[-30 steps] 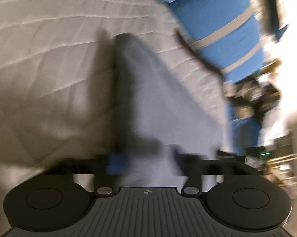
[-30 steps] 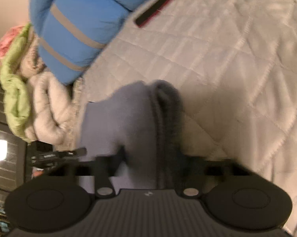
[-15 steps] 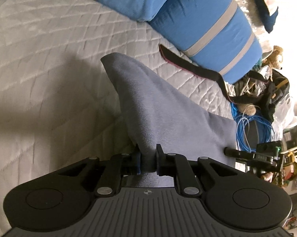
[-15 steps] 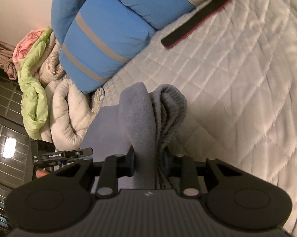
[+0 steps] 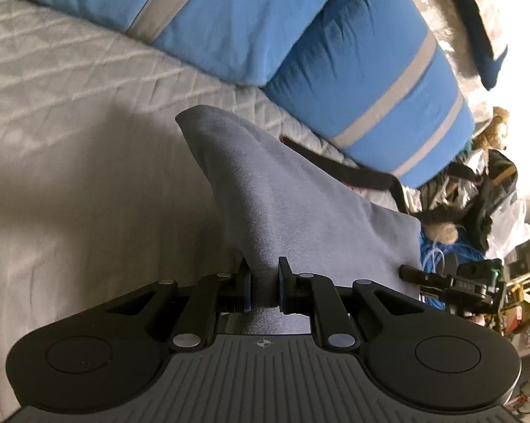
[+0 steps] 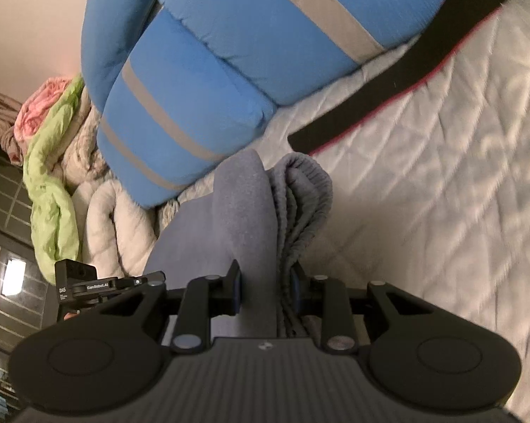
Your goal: Fold clothes
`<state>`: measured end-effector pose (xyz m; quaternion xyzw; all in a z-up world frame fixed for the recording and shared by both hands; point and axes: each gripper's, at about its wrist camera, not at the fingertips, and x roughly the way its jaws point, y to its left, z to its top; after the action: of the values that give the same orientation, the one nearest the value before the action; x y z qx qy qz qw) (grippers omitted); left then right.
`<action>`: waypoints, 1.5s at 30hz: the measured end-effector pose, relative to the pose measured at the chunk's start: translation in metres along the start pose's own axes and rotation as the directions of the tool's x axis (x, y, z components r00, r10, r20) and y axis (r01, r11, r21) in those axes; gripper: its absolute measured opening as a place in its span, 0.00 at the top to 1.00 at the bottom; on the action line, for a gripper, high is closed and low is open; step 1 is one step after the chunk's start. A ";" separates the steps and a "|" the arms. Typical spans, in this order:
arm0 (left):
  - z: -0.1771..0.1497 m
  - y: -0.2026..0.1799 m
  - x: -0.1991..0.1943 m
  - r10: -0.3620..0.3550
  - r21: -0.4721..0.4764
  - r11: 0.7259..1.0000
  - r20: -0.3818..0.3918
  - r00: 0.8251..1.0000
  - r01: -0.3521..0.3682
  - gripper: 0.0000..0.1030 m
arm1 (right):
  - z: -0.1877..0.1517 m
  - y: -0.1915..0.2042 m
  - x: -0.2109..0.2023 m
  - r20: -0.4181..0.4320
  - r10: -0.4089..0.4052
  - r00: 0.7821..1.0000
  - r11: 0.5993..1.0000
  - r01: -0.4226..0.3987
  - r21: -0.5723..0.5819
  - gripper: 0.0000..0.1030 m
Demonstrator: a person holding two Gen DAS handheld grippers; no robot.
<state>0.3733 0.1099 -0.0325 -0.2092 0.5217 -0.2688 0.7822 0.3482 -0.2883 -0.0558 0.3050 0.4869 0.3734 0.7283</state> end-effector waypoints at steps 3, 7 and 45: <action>0.021 0.001 0.009 0.002 0.008 1.000 0.017 1.000 -0.002 0.88 | 0.018 -0.003 0.007 0.017 -0.004 1.000 1.000 0.003 0.007 0.73; 0.038 0.018 0.029 0.098 -0.018 0.995 0.062 0.993 -0.097 0.75 | 0.032 -0.019 0.023 0.031 -0.130 0.991 0.991 0.129 0.044 0.34; -0.015 0.064 0.037 -0.008 -0.296 0.955 -0.022 1.000 0.001 0.85 | -0.007 -0.051 0.024 -0.120 -0.083 0.989 0.958 0.112 0.265 0.69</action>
<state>0.3834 0.1345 -0.1031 -0.3220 0.5645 -0.1916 0.7355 0.3602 -0.2945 -0.1112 0.3567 0.5864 0.2828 0.6700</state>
